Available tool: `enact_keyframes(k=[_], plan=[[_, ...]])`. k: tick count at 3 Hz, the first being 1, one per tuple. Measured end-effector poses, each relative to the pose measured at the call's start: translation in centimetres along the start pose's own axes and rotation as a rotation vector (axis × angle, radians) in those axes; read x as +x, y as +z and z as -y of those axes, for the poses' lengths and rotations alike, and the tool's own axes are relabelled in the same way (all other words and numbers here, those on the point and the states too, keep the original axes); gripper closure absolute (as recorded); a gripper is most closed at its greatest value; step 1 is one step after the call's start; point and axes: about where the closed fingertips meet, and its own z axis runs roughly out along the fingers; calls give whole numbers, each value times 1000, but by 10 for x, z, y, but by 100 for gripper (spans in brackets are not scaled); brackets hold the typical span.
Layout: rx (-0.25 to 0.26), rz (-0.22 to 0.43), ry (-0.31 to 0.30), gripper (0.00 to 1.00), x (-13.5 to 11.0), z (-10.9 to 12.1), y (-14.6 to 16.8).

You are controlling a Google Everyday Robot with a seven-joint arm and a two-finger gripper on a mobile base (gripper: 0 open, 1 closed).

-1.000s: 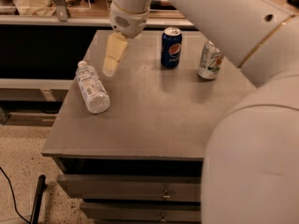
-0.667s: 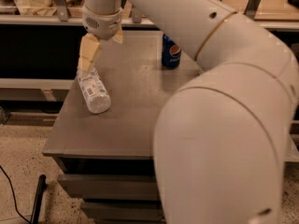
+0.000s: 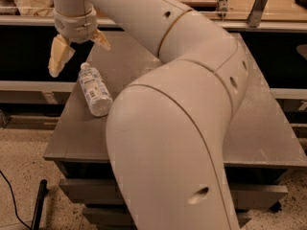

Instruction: Pick blue plastic bottle

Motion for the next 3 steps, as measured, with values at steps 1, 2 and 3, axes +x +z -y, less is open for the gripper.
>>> enact_keyframes(k=[1, 2, 3], plan=[[89, -39, 113, 0, 7, -19, 13], [179, -114, 221, 0, 29, -26, 33], [189, -112, 262, 0, 30, -27, 40]])
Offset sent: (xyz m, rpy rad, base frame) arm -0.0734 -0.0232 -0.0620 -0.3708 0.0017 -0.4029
